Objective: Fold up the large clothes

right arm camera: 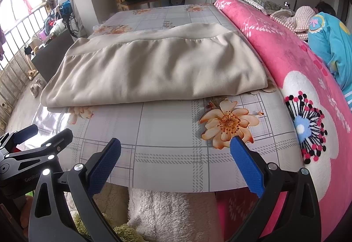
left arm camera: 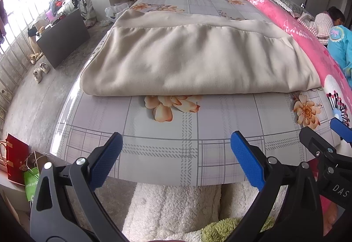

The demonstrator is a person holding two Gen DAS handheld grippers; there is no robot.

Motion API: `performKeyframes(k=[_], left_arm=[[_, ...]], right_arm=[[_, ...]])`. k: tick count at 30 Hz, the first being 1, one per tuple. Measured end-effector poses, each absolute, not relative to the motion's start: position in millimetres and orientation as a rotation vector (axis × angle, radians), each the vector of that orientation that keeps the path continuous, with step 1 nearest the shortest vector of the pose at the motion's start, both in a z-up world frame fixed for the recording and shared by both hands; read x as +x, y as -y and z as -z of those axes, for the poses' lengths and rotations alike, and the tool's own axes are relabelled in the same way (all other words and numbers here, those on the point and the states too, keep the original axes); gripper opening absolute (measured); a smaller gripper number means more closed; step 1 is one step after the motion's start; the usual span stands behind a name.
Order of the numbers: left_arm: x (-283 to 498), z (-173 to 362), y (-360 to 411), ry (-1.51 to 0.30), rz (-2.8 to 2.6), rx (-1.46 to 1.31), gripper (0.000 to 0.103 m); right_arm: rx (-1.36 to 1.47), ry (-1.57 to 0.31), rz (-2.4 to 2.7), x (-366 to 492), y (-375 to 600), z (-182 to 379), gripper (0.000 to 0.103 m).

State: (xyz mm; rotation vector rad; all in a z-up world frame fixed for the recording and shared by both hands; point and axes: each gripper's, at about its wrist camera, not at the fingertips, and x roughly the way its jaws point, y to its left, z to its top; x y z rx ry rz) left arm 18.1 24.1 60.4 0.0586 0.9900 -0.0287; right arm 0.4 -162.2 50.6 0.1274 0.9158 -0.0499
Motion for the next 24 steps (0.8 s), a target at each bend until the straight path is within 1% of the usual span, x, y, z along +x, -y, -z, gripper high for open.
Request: performKeyframes(k=[24], left_arm=[[18.1,-61.6,-24.8,-0.986,0.031,0.056,0.095]], right_arm=[[0.115,-0.916,0.049,1.2,159.3,-50.9,0.097]])
